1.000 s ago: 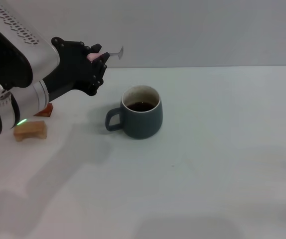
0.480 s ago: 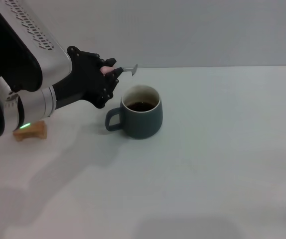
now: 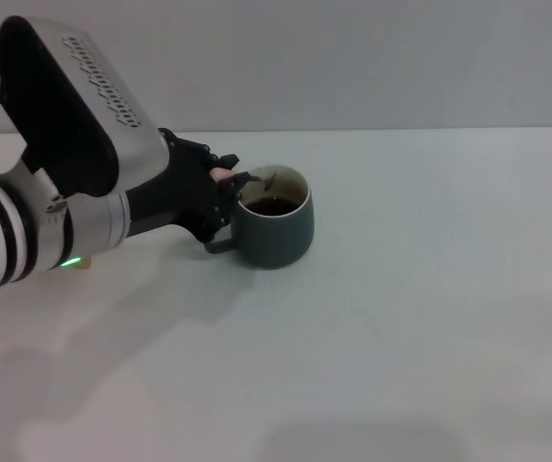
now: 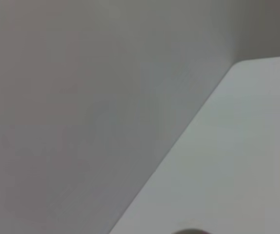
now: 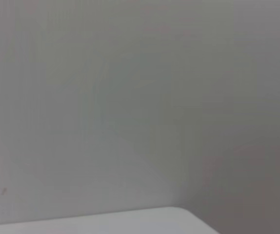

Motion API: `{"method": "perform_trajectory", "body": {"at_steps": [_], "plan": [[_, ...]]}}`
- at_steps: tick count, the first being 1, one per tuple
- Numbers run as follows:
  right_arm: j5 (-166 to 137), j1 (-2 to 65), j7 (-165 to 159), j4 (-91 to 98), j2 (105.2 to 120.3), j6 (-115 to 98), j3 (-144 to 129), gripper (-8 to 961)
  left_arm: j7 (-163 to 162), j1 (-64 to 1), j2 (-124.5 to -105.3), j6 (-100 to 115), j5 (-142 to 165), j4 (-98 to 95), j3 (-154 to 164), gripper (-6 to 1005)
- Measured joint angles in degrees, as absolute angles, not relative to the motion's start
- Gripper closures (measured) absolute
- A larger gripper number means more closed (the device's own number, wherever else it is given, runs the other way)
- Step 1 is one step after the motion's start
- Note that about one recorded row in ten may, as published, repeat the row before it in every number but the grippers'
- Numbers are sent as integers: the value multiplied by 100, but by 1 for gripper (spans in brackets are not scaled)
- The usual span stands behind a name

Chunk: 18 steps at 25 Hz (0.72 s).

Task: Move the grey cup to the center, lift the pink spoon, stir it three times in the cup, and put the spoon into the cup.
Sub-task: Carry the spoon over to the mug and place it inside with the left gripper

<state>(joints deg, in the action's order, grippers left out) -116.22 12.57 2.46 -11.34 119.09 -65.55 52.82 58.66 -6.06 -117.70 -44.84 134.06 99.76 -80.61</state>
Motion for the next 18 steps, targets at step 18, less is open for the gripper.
{"method": "perform_trajectory", "body": {"at_steps": [18], "plan": [[-11618, 1074, 246, -1205, 11927, -7077, 5232, 954, 5939, -1166, -11800, -4442, 13553, 9126, -8100, 852]]}}
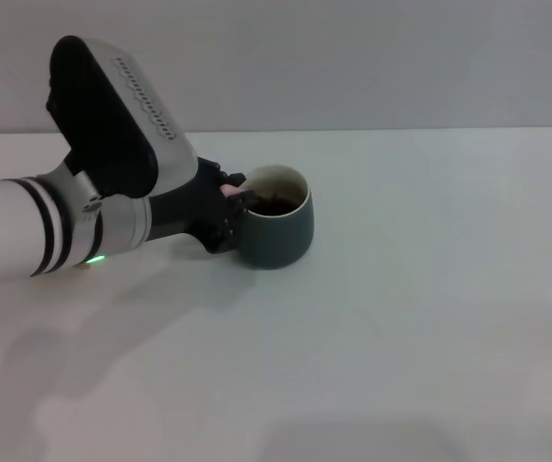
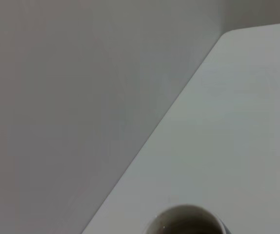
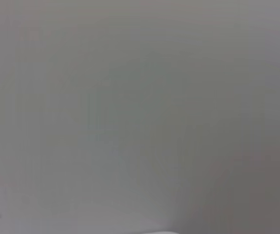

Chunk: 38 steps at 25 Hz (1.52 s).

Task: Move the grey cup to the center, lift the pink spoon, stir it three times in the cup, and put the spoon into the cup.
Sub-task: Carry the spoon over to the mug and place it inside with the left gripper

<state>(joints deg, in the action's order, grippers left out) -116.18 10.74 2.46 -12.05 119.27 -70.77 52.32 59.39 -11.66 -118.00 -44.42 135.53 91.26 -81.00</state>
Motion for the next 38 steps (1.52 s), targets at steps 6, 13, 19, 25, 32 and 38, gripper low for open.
{"method": "perform_trajectory", "body": {"at_steps": [6, 13, 19, 25, 32, 38], "plan": [[-11618, 989, 246, -1220, 11927, -7219, 5220, 953, 5919, -1520, -11805, -4406, 13554, 8752, -8077, 852], [-11635, 973, 246, -1222, 11926, -7234, 5214, 954, 5909, -1699, -11813, -4327, 13525, 8516, -8056, 851], [-11659, 984, 246, -1288, 11926, -7222, 5203, 954, 5915, -1748, -11830, -4187, 13501, 8540, -7807, 851], [-11663, 1019, 246, -1292, 11918, -7177, 5203, 955, 5899, -1688, -11820, -4220, 13520, 8617, -7728, 850], [-11663, 1028, 246, -1292, 11922, -7161, 5178, 953, 5894, -1616, -11804, -4223, 13538, 8620, -7817, 852], [-11663, 1009, 246, -1292, 11926, -7156, 5144, 954, 5924, -1666, -11803, -4181, 13544, 8526, -8035, 854]]}}
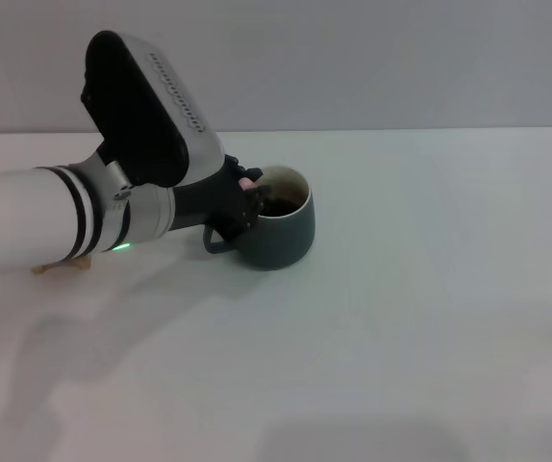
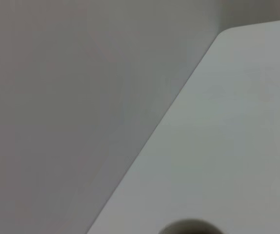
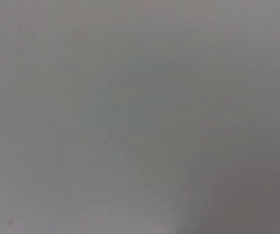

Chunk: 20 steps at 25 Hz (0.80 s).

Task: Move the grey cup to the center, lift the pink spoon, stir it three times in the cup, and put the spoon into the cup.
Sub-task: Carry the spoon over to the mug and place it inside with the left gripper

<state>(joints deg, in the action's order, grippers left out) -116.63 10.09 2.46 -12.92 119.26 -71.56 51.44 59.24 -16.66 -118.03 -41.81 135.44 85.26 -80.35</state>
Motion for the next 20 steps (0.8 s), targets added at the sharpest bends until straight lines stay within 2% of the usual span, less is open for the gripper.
{"method": "perform_trajectory", "body": {"at_steps": [10, 20], "plan": [[-11662, 996, 246, -1292, 11927, -7174, 5141, 954, 5901, -2080, -11838, -3973, 13499, 8277, -7738, 854], [-11662, 1061, 246, -1292, 11921, -7154, 5136, 954, 5880, -1724, -11816, -3984, 13534, 8460, -7794, 854]]}}
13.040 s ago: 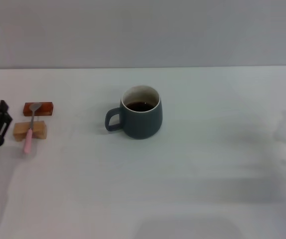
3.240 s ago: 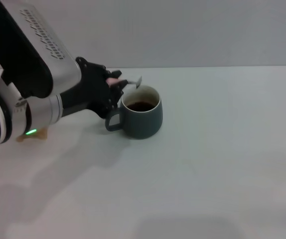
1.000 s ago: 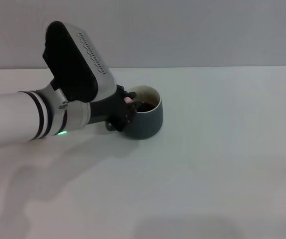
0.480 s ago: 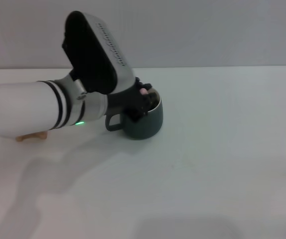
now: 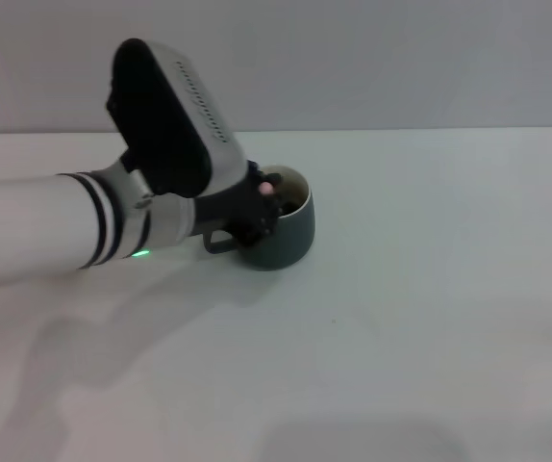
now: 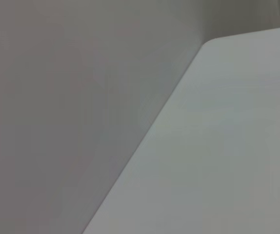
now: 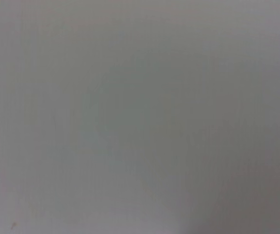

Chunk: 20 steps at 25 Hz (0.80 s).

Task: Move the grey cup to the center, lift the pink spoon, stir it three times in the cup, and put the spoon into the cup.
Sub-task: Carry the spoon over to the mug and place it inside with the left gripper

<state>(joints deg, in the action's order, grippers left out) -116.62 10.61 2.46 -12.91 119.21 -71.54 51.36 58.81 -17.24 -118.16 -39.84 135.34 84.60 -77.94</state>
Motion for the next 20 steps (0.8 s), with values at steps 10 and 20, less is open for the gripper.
{"method": "perform_trajectory", "body": {"at_steps": [10, 20], "plan": [[-11662, 1070, 246, -1282, 11917, -7136, 5132, 954, 5913, -1830, -11817, -3963, 13539, 8369, -8097, 853], [-11662, 1046, 246, -1257, 11917, -7136, 5133, 954, 5883, -2317, -11842, -3873, 13497, 8046, -7691, 854]]}}
